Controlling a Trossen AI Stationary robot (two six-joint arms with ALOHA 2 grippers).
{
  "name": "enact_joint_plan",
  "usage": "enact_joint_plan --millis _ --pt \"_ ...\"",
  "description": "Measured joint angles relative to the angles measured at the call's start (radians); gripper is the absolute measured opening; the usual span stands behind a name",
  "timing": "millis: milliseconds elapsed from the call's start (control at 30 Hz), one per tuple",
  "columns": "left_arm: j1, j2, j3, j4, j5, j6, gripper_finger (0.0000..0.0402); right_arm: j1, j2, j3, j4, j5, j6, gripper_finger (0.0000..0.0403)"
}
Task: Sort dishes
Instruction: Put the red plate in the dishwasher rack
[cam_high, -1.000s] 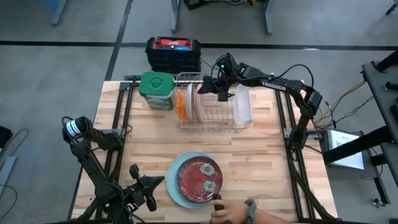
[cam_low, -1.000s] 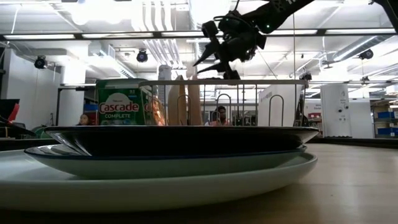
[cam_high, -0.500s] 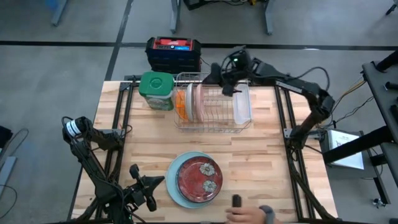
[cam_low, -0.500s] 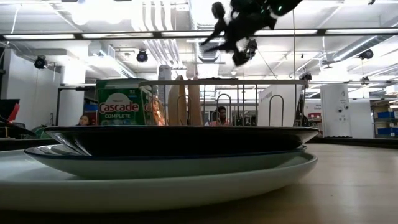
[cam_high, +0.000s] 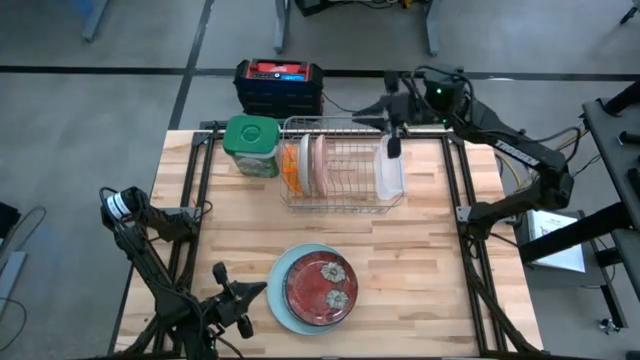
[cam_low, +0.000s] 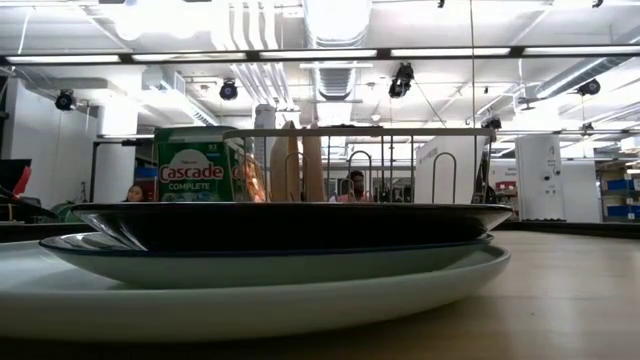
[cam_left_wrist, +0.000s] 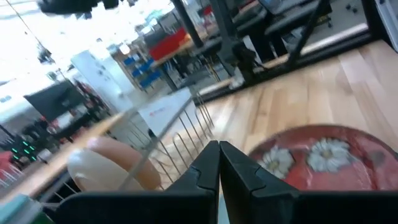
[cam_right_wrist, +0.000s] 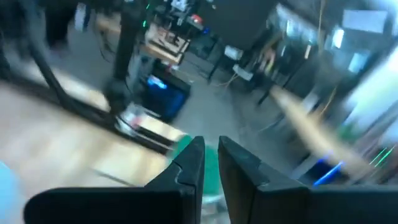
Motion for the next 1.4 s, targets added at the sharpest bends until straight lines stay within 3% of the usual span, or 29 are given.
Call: enact_joint_plan --millis 100,300,400,533,600,733,967,1167,1400 --pt "0.007 -0.002 0.000 -0.058 0.032 -0.090 0.0000 0.001 -0.020 0.000 -0.079 -0.001 0.252 0.0035" --pt "0.039 -0.008 0.000 -0.085 0.262 -0.165 0.0000 0.052 -0.028 -0.010 -0.425 -0.001 0.403 0.0034" --pt "0.043 -0.008 0.000 -0.063 0.327 -0.155 0.0000 0.098 -0.045 -0.069 -0.496 0.002 0.472 0.0034" --pt "0.043 -0.007 -0.004 -0.044 0.431 -0.162 0.0000 0.176 -0.082 -0.186 -0.462 0.017 0.585 0.0034" --pt "0.043 -0.007 -0.014 -0.029 0.469 -0.165 0.0000 0.220 -0.100 -0.249 -0.449 0.076 0.643 0.0034" --pt "0.043 -0.006 -0.041 0.037 0.472 -0.132 0.0000 0.313 -0.137 -0.377 -0.421 0.211 0.767 0.0034" --pt "0.062 -0.005 -0.090 0.119 0.471 -0.056 0.0000 0.469 -0.195 -0.582 -0.317 0.303 0.978 0.0032" --pt "0.076 -0.005 -0.161 0.263 0.504 0.101 0.0000 0.588 -0.209 -0.698 -0.229 0.417 1.133 0.0032" --pt "0.083 -0.005 -0.198 0.268 0.516 0.114 0.0000 0.714 -0.184 -0.786 -0.076 0.500 1.284 0.0028"
